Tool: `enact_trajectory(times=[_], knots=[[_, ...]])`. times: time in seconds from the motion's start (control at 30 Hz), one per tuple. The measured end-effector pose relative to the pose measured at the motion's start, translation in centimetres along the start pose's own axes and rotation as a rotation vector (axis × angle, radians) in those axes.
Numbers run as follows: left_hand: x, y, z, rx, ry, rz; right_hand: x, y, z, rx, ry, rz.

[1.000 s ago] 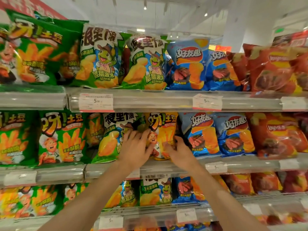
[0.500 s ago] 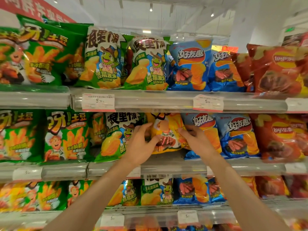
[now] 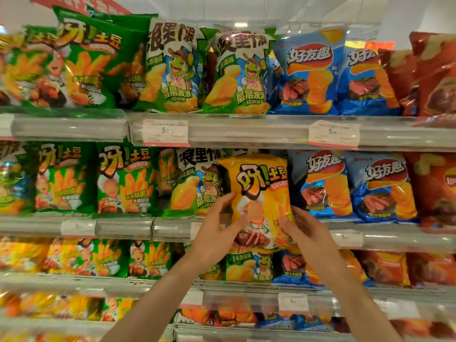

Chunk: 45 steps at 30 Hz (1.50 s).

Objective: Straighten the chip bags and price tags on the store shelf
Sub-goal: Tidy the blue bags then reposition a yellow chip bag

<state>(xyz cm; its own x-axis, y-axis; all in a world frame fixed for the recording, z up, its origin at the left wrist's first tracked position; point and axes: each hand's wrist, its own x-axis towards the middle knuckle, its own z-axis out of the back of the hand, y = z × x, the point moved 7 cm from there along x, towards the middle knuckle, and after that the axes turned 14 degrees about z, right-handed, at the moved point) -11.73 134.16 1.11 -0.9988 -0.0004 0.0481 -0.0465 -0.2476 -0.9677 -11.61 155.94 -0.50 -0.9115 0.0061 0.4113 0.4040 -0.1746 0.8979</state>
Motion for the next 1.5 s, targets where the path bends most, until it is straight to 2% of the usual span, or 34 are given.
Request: enact_trajectory(times=[0.27, 0.47, 0.6, 0.9, 1.2, 1.5], knots=[[-4.1, 2.0, 3.0, -0.059, 0.063, 0.017, -4.5, 0.2, -3.3, -0.036, 0.047, -0.065], [-8.3, 5.2, 10.0, -0.102, 0.067, 0.047, -8.6, 2.8, -10.1, -0.082, 0.051, -0.068], [-12.6, 8.0, 18.5, -0.082, 0.023, 0.064, -11.7, 5.7, -18.7, -0.056, 0.1, -0.065], [-20.9, 14.2, 41.2, -0.104, -0.177, 0.122, -15.3, 11.0, -42.2, 0.006, 0.329, -0.05], [-21.5, 16.8, 57.5, -0.094, -0.363, 0.099, -11.9, 14.7, -59.5, 0.024, 0.503, 0.039], [-16.4, 18.4, 71.7, -0.018, -0.414, 0.122, -6.0, 15.0, -75.0, 0.143, 0.509, 0.079]])
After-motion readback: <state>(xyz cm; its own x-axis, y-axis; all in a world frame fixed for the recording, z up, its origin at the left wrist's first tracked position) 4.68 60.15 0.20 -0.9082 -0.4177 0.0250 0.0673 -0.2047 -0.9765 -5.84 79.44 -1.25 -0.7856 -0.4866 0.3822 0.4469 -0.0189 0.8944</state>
